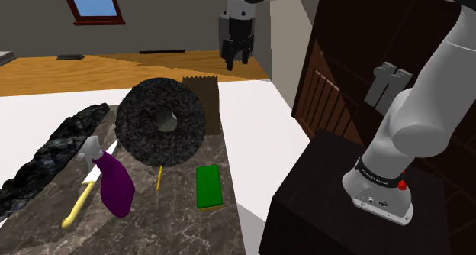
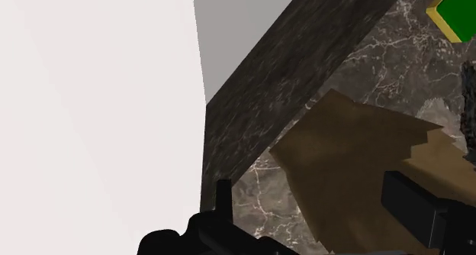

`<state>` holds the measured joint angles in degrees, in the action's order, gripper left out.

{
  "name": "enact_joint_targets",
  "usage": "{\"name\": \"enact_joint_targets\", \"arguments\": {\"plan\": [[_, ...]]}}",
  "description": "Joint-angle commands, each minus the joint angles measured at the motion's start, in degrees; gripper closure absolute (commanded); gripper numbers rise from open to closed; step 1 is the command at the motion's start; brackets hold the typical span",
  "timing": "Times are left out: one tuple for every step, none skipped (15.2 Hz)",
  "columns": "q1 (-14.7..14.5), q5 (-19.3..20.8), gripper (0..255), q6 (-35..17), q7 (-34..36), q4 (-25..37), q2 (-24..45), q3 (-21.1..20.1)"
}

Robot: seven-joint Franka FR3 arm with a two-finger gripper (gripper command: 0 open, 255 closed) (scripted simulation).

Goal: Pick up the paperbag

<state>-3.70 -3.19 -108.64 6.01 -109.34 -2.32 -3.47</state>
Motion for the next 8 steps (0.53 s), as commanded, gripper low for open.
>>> {"name": "enact_joint_targets", "arguments": {"plan": [[-0.39,-0.08,0,-0.12,1.38,4.30,4.90,-0.45],[-0.59,-0.09,0,-0.05,2.00,6.45,7.23,-0.61],[-0.80,-0.10,0,0.08,2.62,8.71,9.59,-0.76],[-1.02,-0.09,0,0.29,3.22,11.06,11.97,-0.90],[-1.25,-0.08,0,0.57,3.82,13.54,14.39,-1.02],[-1.48,-0.07,0,0.94,4.40,16.13,16.85,-1.12],[-1.51,-0.07,0,0.96,4.43,16.27,16.98,-1.10],[-1.51,-0.08,0,0.23,4.39,15.64,17.08,-1.10]]}}
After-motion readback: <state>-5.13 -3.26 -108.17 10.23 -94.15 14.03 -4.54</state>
